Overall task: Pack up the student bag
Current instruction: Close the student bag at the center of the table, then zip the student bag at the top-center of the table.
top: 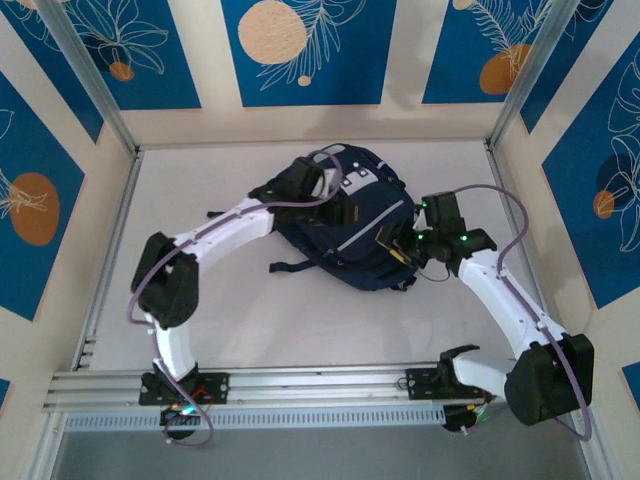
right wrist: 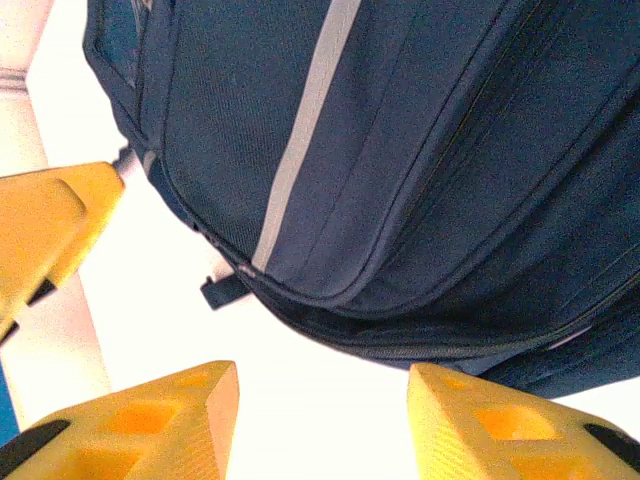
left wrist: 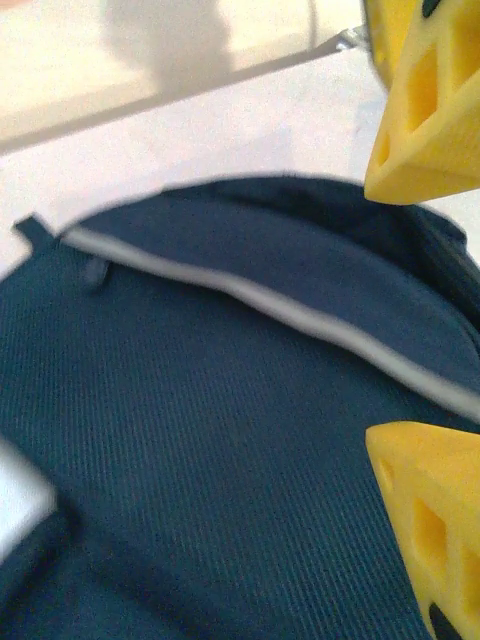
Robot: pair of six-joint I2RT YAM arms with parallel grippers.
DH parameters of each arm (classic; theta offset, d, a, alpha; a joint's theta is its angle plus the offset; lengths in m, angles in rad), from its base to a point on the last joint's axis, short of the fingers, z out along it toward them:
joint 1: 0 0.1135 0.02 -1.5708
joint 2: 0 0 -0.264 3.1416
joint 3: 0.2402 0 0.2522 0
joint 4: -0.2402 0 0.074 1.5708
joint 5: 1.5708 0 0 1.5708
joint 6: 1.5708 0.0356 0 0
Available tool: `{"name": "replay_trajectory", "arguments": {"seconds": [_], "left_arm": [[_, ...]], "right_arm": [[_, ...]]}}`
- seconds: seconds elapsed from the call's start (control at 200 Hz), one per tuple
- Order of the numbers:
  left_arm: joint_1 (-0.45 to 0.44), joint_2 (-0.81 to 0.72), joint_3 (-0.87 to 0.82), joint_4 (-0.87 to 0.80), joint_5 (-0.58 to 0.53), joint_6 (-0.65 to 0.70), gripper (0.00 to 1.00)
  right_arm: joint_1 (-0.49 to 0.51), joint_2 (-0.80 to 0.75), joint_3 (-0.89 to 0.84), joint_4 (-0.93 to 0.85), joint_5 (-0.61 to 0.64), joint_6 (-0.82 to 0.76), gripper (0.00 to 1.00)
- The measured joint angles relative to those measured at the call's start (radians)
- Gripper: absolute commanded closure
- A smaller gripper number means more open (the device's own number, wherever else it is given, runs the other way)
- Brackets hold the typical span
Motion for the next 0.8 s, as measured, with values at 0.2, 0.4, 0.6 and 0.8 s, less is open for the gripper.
{"name": "replay_trajectory", "arguments": {"seconds": [0.2,0.4,0.6,0.8], "left_arm": [[0.124,-0.101,-0.235,0.075,-0.015,-0.060,0.39],[0.126,-0.084,-0.285,0.177,0.013,-0.108,0.39],[0.105,0.019,-0.254,0.293,0.046,-0.131,0.41],[0.090,0.099,-0.232,0.318,0.052,-0.138,0.91]], "right_arm": [[0.150,0.041,-0.006,0.031,0.083,0.079,0.51],[0.227,0.132,-0.005,0.066,0.148,0.140,0.51],[0.296,0.216,-0.002,0.124,0.187,0.211,0.51],[0.365,0.309,0.050,0.169,0.224,0.266,0.52]]}}
